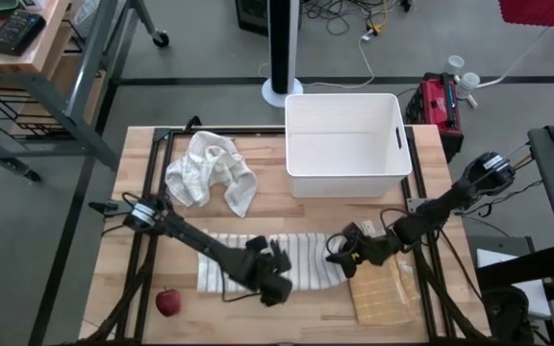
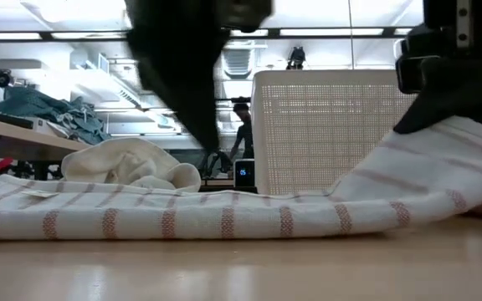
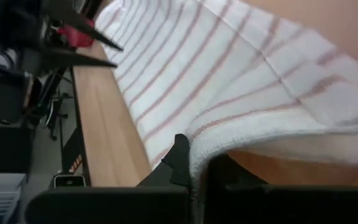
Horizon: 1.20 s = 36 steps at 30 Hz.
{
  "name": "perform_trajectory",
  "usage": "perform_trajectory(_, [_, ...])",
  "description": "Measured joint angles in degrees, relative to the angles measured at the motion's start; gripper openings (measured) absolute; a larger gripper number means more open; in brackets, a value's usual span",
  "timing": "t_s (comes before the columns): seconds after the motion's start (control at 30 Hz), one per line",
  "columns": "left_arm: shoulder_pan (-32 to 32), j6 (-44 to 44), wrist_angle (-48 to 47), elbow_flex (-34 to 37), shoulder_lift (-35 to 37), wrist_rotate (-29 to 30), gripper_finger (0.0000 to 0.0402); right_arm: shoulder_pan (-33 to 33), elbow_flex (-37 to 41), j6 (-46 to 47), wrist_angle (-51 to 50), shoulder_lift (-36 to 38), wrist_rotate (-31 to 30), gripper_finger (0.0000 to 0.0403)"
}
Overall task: Fold towel
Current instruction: Fold the white striped towel
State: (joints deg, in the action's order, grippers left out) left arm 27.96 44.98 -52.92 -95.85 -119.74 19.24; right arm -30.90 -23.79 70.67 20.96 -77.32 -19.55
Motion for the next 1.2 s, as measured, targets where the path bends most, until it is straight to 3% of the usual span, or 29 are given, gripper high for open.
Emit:
perform_trajectory(0.1, [1.7, 3.5, -2.9, 0.0, 0.1, -1.0, 0.0075, 1.1, -2.5, -3.2, -1.1, 0.0, 0.1, 0.0])
perform_trajectory(0.37, [3.6, 8.8, -6.6, 0.1, 0.1, -2.7, 0.0075, 2.3, -12.1, -13.5, -16.4, -0.1, -1.6, 0.0])
perform_trajectory(0.53, [3.8, 9.7, -7.9, 2.0, 0.1, -5.1, 0.0075, 2.3, -15.1, -19.4, -17.8, -0.5, -3.0, 0.0])
perform_trajectory(0.87, [3.4, 13.1, -3.0, 9.9, 0.2, -8.0, 0.0075, 2.3, -16.2, -23.7, -17.8, -0.5, -3.1, 0.0])
perform_trajectory(1.2, [1.7, 12.7, 9.0, 12.4, 0.4, -5.8, 0.0075, 2.4, -16.3, -25.1, -15.2, -0.5, -3.0, 0.0])
